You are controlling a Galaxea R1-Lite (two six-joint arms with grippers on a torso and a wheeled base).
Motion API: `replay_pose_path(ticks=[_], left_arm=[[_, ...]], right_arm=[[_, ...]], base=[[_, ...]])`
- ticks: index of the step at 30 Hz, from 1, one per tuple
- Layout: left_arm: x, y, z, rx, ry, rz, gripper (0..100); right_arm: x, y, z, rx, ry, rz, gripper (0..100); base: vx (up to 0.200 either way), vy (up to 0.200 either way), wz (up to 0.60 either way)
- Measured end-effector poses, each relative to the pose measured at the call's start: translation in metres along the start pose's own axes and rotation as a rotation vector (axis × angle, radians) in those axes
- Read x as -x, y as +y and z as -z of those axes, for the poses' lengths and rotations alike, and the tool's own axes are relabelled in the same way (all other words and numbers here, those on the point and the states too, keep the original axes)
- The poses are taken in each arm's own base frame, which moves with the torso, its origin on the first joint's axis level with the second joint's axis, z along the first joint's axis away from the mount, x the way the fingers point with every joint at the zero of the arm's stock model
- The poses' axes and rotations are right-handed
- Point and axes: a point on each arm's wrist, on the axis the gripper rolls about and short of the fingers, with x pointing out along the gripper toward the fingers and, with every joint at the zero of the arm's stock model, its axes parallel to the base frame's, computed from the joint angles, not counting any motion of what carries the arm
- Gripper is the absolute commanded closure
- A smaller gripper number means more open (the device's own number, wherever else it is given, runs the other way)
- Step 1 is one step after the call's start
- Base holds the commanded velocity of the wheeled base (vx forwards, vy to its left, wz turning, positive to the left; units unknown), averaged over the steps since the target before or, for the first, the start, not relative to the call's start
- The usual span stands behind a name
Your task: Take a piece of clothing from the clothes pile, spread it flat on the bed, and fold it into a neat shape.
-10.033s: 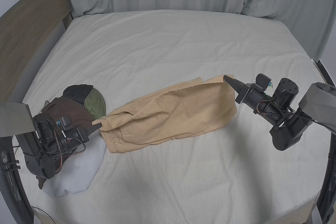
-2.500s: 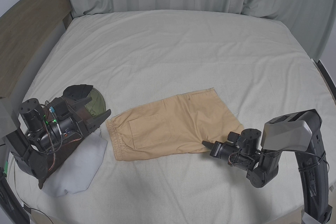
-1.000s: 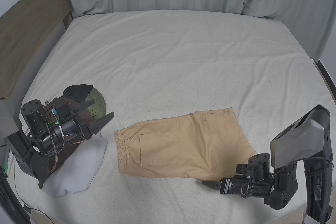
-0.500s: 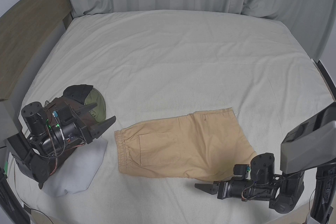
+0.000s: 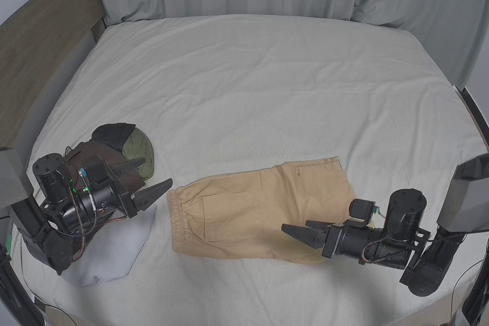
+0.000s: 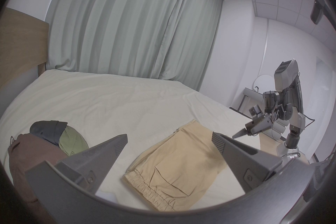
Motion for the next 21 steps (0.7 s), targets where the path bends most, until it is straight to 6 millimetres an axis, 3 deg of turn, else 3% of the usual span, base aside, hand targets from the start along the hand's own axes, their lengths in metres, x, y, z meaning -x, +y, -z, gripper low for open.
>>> replay_pose_path(ticks=[13,21], left_arm=[[-0.004,-0.009,0.009,0.033,0.033,0.033,0],[-0.007,-0.008,0.018,0.094,0.064,0.035,0]], right_arm=[[0.018,0.011,-0.043,0.069,-0.166,-0.061,0],[0.022,0.009,-0.051,0.073,-0.197,-0.056,0]], base=[[0.0,0.0,0.0],[0.0,0.0,0.0]])
